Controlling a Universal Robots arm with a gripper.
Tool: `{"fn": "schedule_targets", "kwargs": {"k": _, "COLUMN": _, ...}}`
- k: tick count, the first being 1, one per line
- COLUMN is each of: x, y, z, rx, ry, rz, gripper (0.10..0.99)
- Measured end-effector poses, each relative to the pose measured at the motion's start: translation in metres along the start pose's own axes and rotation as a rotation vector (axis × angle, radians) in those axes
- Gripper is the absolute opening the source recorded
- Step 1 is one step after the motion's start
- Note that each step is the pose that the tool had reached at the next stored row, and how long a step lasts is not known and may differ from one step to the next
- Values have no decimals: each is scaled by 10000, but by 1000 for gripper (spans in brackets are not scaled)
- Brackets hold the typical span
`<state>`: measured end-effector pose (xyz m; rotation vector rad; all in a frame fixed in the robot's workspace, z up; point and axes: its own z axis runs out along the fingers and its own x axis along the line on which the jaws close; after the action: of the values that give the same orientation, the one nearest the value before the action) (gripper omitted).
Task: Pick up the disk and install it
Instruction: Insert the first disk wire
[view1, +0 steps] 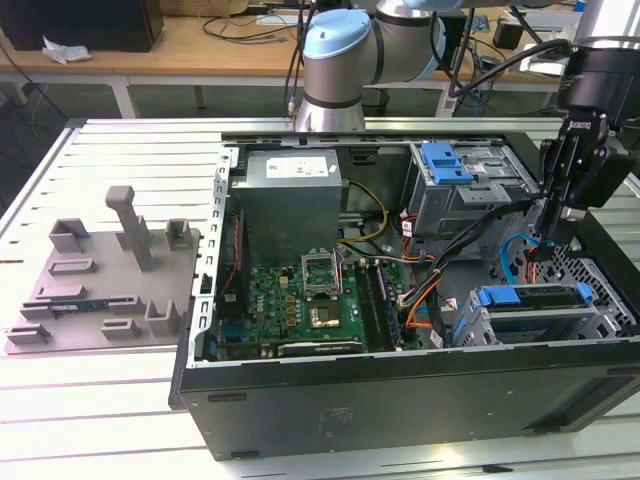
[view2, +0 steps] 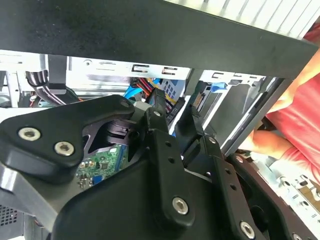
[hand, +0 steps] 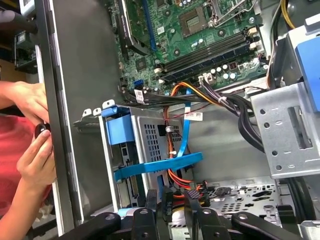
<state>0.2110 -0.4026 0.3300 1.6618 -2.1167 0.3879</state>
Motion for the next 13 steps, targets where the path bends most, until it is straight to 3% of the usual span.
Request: {"fn": "schedule_targets", "kwargs": {"k": 13, "x": -48, "y": 12, "z": -15, "rx": 24, "ry": 143, "rz": 31, "gripper": 353}}
